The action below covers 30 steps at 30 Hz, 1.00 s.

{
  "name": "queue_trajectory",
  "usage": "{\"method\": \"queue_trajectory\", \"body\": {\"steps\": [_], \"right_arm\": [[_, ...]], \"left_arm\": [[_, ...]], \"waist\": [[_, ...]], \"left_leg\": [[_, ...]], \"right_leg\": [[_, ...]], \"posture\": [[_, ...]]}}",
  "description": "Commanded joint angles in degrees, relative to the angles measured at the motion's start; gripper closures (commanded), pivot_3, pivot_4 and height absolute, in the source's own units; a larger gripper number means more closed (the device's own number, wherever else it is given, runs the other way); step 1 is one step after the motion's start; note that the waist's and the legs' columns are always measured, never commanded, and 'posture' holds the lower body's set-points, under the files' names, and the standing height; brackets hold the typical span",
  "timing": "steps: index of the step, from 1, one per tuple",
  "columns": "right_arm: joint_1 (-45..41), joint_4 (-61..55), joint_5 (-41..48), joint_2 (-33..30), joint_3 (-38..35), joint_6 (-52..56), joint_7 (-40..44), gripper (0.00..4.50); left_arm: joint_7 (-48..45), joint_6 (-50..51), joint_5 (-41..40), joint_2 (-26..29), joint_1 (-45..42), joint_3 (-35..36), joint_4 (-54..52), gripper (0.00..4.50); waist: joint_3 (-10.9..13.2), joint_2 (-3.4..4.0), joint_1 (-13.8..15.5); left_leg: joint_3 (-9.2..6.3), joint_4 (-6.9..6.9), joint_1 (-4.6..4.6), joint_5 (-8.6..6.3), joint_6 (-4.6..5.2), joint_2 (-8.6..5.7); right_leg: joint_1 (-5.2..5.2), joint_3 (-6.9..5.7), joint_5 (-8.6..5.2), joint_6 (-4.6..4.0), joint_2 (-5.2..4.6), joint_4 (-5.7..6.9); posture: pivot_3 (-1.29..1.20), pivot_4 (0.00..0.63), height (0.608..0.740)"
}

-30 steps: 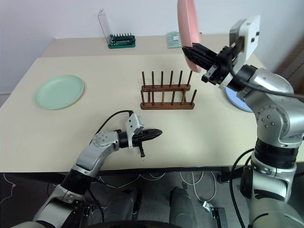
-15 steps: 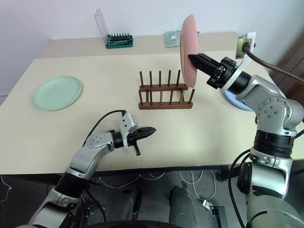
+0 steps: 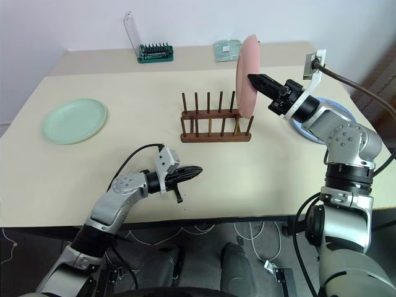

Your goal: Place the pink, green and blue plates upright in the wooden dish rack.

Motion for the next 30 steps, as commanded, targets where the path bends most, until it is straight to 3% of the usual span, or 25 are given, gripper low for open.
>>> {"method": "queue_trajectory", "body": {"steps": [1, 2, 6, 11, 15, 18, 23, 25, 30], "right_arm": [[-1.5, -0.2, 0.2, -0.2, -1.4, -0.9, 0.5, 3.86], [-1.5, -0.4, -0.7, -0.2, -1.4, -2.0, -0.2, 3.58], [-1.7, -0.7, -5.3, -0.6, -1.2, -7.5, -3.2, 1.61], [-0.5, -2.6, -8.1, -2.6, -4.6, -12.3, -7.6, 1.61], [5.1, -12.3, -11.1, -5.7, -3.1, -14.3, -7.1, 1.61], [12.4, -25.2, -13.9, -9.9, 1.4, -15.7, -2.9, 1.55], [19.5, -36.1, -14.5, -13.7, 4.8, -15.4, 0.6, 1.55], [19.5, -37.8, -14.3, -13.1, 7.0, -14.3, 0.6, 1.55], [17.7, -40.2, -16.8, -11.5, 14.5, -14.9, 1.8, 1.55]], "left_arm": [[0.0, -0.2, -0.6, 0.3, 0.1, 0.9, -2.3, 4.50], [0.0, -0.2, -0.7, 0.3, 0.1, 0.9, -2.4, 4.50], [0.2, 0.1, -0.8, 0.2, 0.2, 1.0, -2.6, 4.50], [0.7, 0.6, -1.0, 0.3, 1.0, 1.4, -3.5, 4.50], [1.1, -0.2, -0.2, 2.5, 2.6, 3.0, -4.5, 4.50], [1.4, 3.3, -4.6, 5.8, 5.5, 9.4, -6.9, 3.71], [1.5, 4.0, -5.8, 11.9, 10.9, 16.4, -8.4, 1.16], [0.2, 5.3, -9.6, 15.1, 14.7, 23.6, -9.0, 0.12], [9.7, 4.9, -12.2, 16.0, 12.5, 36.7, -4.2, 0.02]], "waist": [[0.0, 0.00, 0.0], [0.0, 0.00, 0.0], [0.0, 0.00, 0.0], [0.0, 0.00, 0.0], [0.0, 0.01, 0.1], [0.0, 0.04, -0.3], [0.0, 0.07, -0.3], [0.0, 0.03, -0.1], [0.0, -0.05, 0.4]], "left_leg": [[0.00, 0.00, 0.00, 0.00, 0.00, 0.00], [0.00, 0.00, 0.00, 0.00, 0.00, 0.00], [0.00, 0.00, 0.00, 0.00, 0.00, 0.00], [0.01, 0.00, 0.00, 0.00, 0.00, -0.01], [-0.01, -0.02, -0.01, 0.00, 0.00, 0.00], [0.02, -0.04, -0.01, 0.00, 0.00, 0.02], [0.12, -0.06, 0.00, 0.00, 0.00, 0.11], [0.13, 0.03, -0.02, 0.00, 0.00, 0.09], [0.08, -0.01, -0.04, -0.01, 0.00, 0.13]], "right_leg": [[0.00, 0.00, 0.00, 0.00, 0.00, 0.00], [0.00, 0.00, 0.00, 0.00, 0.00, 0.00], [-0.01, 0.00, 0.00, 0.00, 0.00, 0.00], [-0.01, 0.00, 0.00, 0.00, 0.00, 0.00], [-0.01, 0.01, 0.00, 0.00, 0.00, -0.01], [-0.06, 0.03, 0.00, 0.00, 0.00, 0.01], [-0.17, 0.06, -0.01, 0.00, 0.04, 0.09], [-0.10, 0.07, -0.01, -0.02, 0.00, 0.05], [-0.15, 0.05, -0.08, -0.16, 0.00, 0.01]], "posture": [[0.00, 0.150, 0.740], [0.00, 0.150, 0.740], [0.00, 0.150, 0.740], [0.00, 0.150, 0.740], [0.00, 0.150, 0.740], [0.00, 0.150, 0.740], [0.00, 0.150, 0.740], [0.00, 0.150, 0.740], [0.00, 0.150, 0.740]]}}
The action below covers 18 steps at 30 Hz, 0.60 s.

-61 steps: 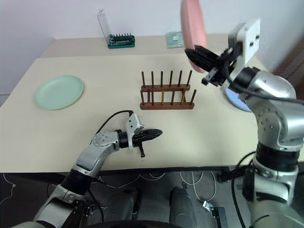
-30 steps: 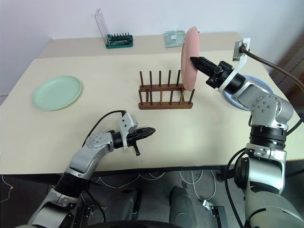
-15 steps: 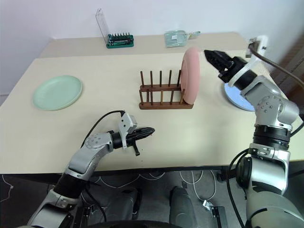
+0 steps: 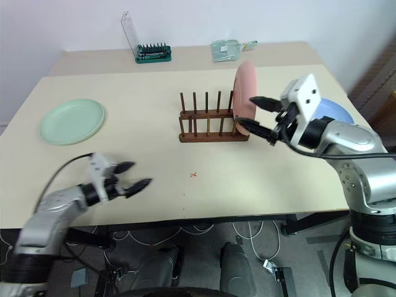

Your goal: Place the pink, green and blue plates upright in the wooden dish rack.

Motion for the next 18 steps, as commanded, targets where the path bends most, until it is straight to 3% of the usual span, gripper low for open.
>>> {"method": "queue_trajectory", "body": {"steps": [1, 4, 7, 12, 18], "right_arm": [[-2.5, -3.0, -1.0, 1.7, 3.4, -1.1, 0.4, 1.55], [-3.2, -2.3, -2.4, 3.6, 5.7, -2.0, 0.1, 1.55], [-3.5, -1.6, -3.5, 4.5, 6.7, -2.6, 0.2, 1.55], [-3.2, -1.1, -5.0, 5.9, 7.9, -3.6, 0.5, 1.55], [-1.9, -1.5, -5.7, 6.5, 7.4, -3.5, -0.2, 1.55]], "left_arm": [[10.6, -0.3, -2.2, -1.7, -6.4, 9.3, 3.4, 0.02], [22.5, 3.3, -3.2, -2.9, -13.3, 16.5, 8.7, 0.02], [27.1, 4.4, -3.8, -3.2, -16.2, 19.2, 10.6, 0.02], [43.0, 14.0, -4.2, -1.4, -28.4, 24.3, 23.5, 0.02], [48.6, 18.4, -4.8, 0.9, -38.1, 26.3, 37.1, 0.02]], "waist": [[0.0, -0.02, 0.6], [0.0, -0.20, 1.0], [0.0, -0.24, 0.9], [0.0, -0.37, 1.1], [0.0, -0.49, 0.9]], "left_leg": [[-0.02, 0.03, -0.01, 0.00, 0.00, -0.02], [-0.04, 0.07, -0.01, 0.01, -0.01, -0.06], [-0.03, 0.03, -0.01, 0.00, -0.02, -0.09], [-0.10, 0.02, 0.00, 0.02, -0.05, -0.07], [-0.09, 0.02, 0.00, 0.03, -0.07, -0.10]], "right_leg": [[0.03, 0.00, 0.00, 0.01, -0.03, 0.00], [0.05, -0.01, 0.09, 0.15, -0.02, -0.01], [0.01, -0.01, 0.10, 0.17, -0.03, -0.02], [-0.01, -0.07, 0.12, 0.14, 0.06, 0.04], [-0.01, -0.06, 0.13, 0.15, 0.05, 0.05]], "posture": [[0.00, 0.150, 0.740], [0.00, 0.150, 0.740], [0.00, 0.150, 0.740], [0.00, 0.150, 0.740], [0.00, 0.150, 0.740]]}}
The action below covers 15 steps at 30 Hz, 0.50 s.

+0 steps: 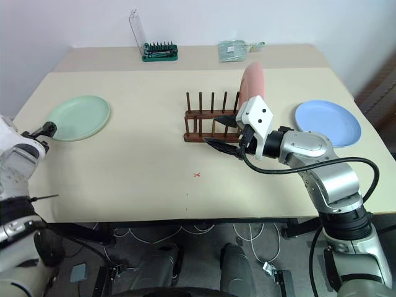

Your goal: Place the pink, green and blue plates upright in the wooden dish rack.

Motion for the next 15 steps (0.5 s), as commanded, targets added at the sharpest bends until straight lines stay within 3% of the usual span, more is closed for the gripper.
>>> {"method": "queue_trajectory", "body": {"steps": [1, 6, 9, 15], "right_arm": [[0.8, -1.6, -0.4, 0.4, -1.6, -0.7, -1.0, 1.55], [2.0, -3.0, -0.6, 0.6, -2.0, -0.3, -2.2, 1.55], [2.2, -3.3, -0.7, 0.6, -2.1, -0.3, -2.7, 1.55], [2.7, -3.8, -0.7, 0.4, -2.3, -0.3, -3.4, 1.55]], "left_arm": [[1.8, 0.5, -0.6, 2.0, -5.6, 0.7, 8.1, 0.02], [2.0, -0.5, -0.6, 2.6, -12.2, 0.3, 18.8, 0.02], [2.6, -1.9, -0.8, 2.8, -13.8, 0.7, 21.5, 1.20], [4.6, -2.2, -3.0, 2.0, -13.7, 2.9, 22.0, 4.19]], "waist": [[0.0, -0.02, 0.0], [0.0, -0.07, 0.0], [0.0, -0.07, -0.2], [0.0, -0.08, -1.0]], "left_leg": [[0.00, 0.00, 0.00, 0.01, -0.01, 0.00], [0.00, 0.01, 0.00, 0.03, -0.06, -0.01], [-0.01, -0.01, 0.00, 0.04, -0.07, 0.00], [-0.03, -0.02, 0.00, 0.06, -0.10, 0.00]], "right_leg": [[-0.01, -0.01, 0.00, 0.00, 0.00, 0.02], [0.00, -0.01, 0.01, 0.00, 0.00, 0.03], [-0.02, -0.01, 0.01, 0.00, 0.00, 0.05], [-0.03, -0.01, 0.01, 0.00, 0.00, 0.07]], "posture": [[0.00, 0.150, 0.740], [0.00, 0.150, 0.740], [0.00, 0.150, 0.740], [0.00, 0.150, 0.740]]}}
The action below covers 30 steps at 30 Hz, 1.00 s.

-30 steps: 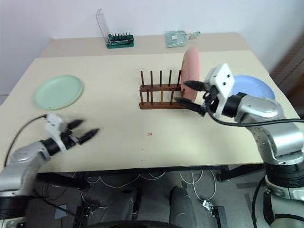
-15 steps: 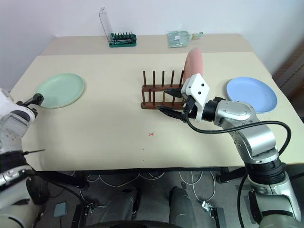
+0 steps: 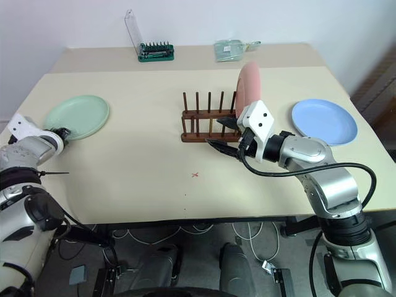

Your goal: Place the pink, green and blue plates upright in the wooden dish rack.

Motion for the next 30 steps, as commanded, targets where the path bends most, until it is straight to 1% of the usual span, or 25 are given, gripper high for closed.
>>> {"method": "queue_trajectory", "body": {"steps": [1, 3, 5, 9, 12, 13, 15, 18, 19, 20, 24, 30], "right_arm": [[-0.3, -2.3, 0.0, -0.1, -2.0, -0.5, -0.5, 1.55], [-1.0, -1.9, -0.5, 0.1, -1.7, -1.0, -0.8, 1.55], [-2.4, -0.8, -3.0, 0.4, -0.5, -2.8, -1.6, 1.55], [-7.8, 4.0, -15.4, 0.8, 7.1, -10.1, -3.3, 1.55], [-12.7, 8.1, -23.0, 3.3, 12.3, -15.4, -4.7, 1.55], [-14.4, 9.9, -25.6, 4.3, 13.6, -17.4, -5.6, 1.55], [-17.6, 13.8, -29.7, 6.3, 15.6, -20.1, -6.9, 1.55], [-20.7, 18.2, -33.2, 8.8, 17.0, -23.6, -7.7, 0.73], [-21.5, 19.4, -34.7, 9.3, 17.5, -25.4, -8.3, 0.26], [-22.4, 21.0, -36.9, 9.9, 18.2, -27.3, -9.3, 0.02], [-25.3, 26.5, -44.6, 11.2, 20.1, -33.7, -13.3, 0.02], [-29.1, 33.5, -53.4, 11.6, 22.1, -42.1, -18.0, 0.02]], "left_arm": [[-0.2, -0.2, -1.1, 0.3, 0.1, -0.3, -2.7, 4.41], [-1.2, -0.2, -1.4, -0.6, 0.9, -1.6, -6.4, 4.41], [-2.4, -0.8, -1.7, -2.2, 1.9, -3.3, -13.1, 4.41], [-2.7, -2.2, -3.1, -8.5, 3.3, -7.7, -31.6, 4.41], [-3.7, -1.4, -0.8, -11.4, 3.0, -15.4, -41.6, 4.41], [-3.9, -1.1, -0.1, -12.0, 2.6, -17.7, -43.7, 4.41], [-3.1, -0.1, 0.2, -13.6, 1.2, -20.6, -46.4, 4.41], [-2.7, 1.5, 0.9, -15.0, -0.7, -24.3, -50.1, 4.50], [-2.5, 1.9, 1.1, -15.2, -1.2, -25.0, -50.6, 4.50], [-2.4, 2.6, 0.9, -15.7, -1.8, -25.5, -51.1, 4.50], [-1.5, 5.8, -2.3, -18.5, -4.2, -24.7, -53.8, 4.50], [-2.6, 13.1, -4.2, -18.7, -6.3, -26.6, -57.3, 4.50]], "waist": [[0.0, -0.01, 0.0], [0.0, -0.01, 0.0], [0.0, -0.01, 0.0], [0.0, -0.09, 0.1], [0.0, -0.17, 0.0], [0.0, -0.17, -0.1], [0.0, -0.17, -0.1], [0.0, -0.17, -0.3], [0.0, -0.17, -0.4], [0.0, -0.17, -0.5], [0.0, -0.17, -0.4], [0.0, -0.17, -0.4]], "left_leg": [[0.00, 0.00, 0.00, 0.00, 0.00, 0.00], [0.01, 0.00, 0.00, 0.00, -0.01, -0.01], [0.01, 0.00, 0.00, 0.01, -0.01, 0.00], [0.02, 0.01, -0.04, 0.06, -0.11, 0.00], [0.00, 0.00, -0.07, 0.09, -0.16, 0.00], [0.01, -0.01, -0.07, 0.19, -0.34, 0.00], [0.04, -0.01, -0.07, 0.24, -0.42, -0.01], [0.04, -0.03, -0.07, 0.25, -0.43, 0.00], [0.05, -0.04, -0.06, 0.25, -0.43, 0.00], [0.05, -0.04, -0.06, 0.25, -0.43, 0.00], [0.06, -0.07, -0.07, 0.27, -0.46, 0.01], [0.05, -0.06, -0.11, 0.28, -0.48, 0.00]], "right_leg": [[0.00, 0.00, 0.00, 0.00, 0.00, 0.00], [0.00, 0.01, 0.00, 0.00, -0.01, 0.01], [0.00, 0.01, 0.00, 0.00, -0.01, 0.01], [-0.03, 0.01, 0.05, -0.06, -0.02, 0.00], [-0.06, 0.00, 0.05, -0.06, -0.02, -0.01], [-0.06, 0.01, 0.05, -0.06, -0.02, -0.01], [-0.08, 0.03, 0.06, -0.07, -0.02, 0.00], [-0.10, 0.03, 0.06, -0.08, 0.00, 0.00], [-0.11, 0.03, 0.06, -0.08, 0.00, -0.01], [-0.12, 0.03, 0.06, -0.08, 0.01, 0.00], [-0.19, 0.05, 0.07, -0.09, 0.03, 0.03], [-0.20, 0.05, 0.07, -0.09, 0.02, 0.01]], "posture": [[0.00, 0.150, 0.740], [0.00, 0.150, 0.740], [0.00, 0.150, 0.740], [0.00, 0.150, 0.740], [0.00, 0.150, 0.740], [0.00, 0.150, 0.740], [0.00, 0.150, 0.740], [0.00, 0.150, 0.740], [0.00, 0.150, 0.740], [0.00, 0.150, 0.740], [0.00, 0.150, 0.740], [0.00, 0.150, 0.740]]}}
